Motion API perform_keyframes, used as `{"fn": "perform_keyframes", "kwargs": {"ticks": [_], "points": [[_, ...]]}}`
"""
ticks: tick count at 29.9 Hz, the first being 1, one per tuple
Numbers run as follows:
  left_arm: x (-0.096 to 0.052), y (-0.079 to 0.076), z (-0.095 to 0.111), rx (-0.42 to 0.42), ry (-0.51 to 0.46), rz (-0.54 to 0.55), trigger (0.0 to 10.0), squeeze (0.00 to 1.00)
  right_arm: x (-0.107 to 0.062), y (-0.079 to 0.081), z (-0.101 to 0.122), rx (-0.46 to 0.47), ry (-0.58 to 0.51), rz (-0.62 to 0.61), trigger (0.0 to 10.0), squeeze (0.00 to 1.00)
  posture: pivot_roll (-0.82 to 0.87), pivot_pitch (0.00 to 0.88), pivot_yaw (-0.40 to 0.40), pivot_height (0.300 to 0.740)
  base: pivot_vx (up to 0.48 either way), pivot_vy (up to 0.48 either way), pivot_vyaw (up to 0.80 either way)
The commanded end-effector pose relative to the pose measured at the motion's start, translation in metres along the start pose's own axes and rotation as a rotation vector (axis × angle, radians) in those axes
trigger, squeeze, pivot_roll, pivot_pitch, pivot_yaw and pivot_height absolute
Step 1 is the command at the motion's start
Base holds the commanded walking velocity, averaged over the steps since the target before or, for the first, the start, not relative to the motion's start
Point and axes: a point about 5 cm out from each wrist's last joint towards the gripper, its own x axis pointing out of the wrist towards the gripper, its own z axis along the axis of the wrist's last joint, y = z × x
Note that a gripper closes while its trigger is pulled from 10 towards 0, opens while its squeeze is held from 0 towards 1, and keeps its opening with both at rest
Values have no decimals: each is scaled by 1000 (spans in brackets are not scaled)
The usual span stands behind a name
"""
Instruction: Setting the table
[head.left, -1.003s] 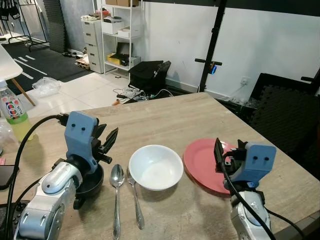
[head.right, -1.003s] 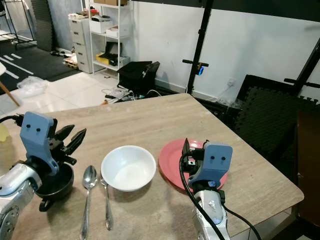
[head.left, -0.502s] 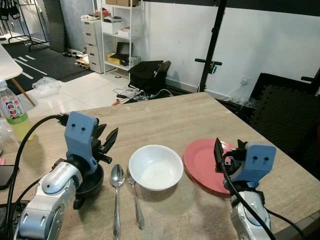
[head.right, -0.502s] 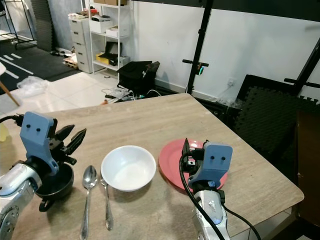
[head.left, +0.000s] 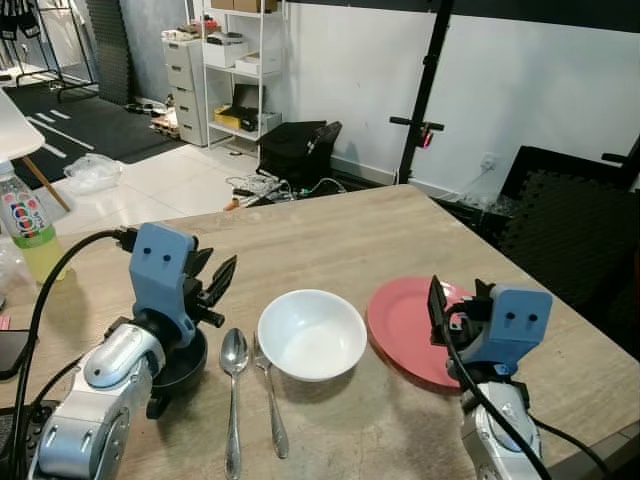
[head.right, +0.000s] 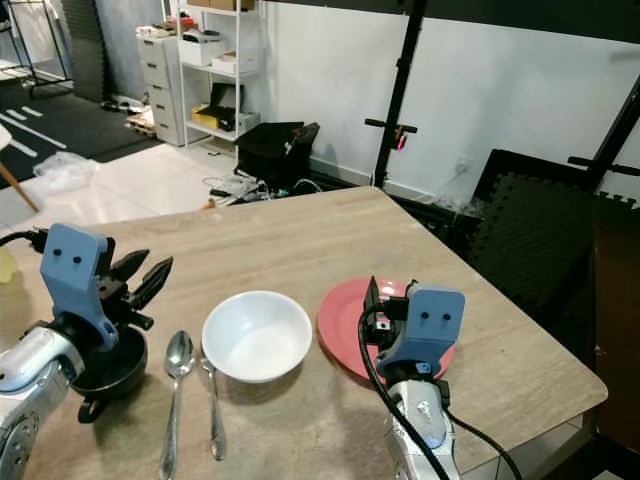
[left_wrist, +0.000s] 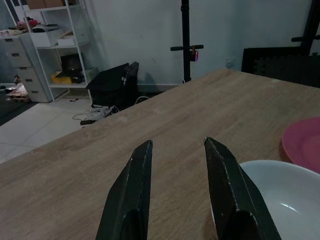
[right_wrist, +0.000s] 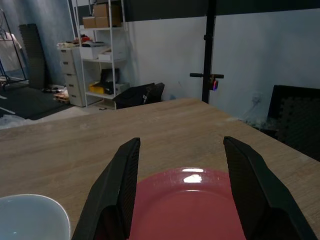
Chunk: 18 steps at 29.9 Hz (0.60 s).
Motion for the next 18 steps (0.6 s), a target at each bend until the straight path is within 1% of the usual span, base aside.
{"fn": "perform_keyframes", "kwargs": {"ticks": [1,18], "points": [[0,-2,-3,4,13,-1,10000,0,-2,-1,-3,-4,16,-5,10000,0,135,15,6,740,0,0,0],[0,-2,-4,2,16,-2,10000,0,-2,-1,-3,-4,19,-3,10000,0,135,16,6,740,0,0,0]]}}
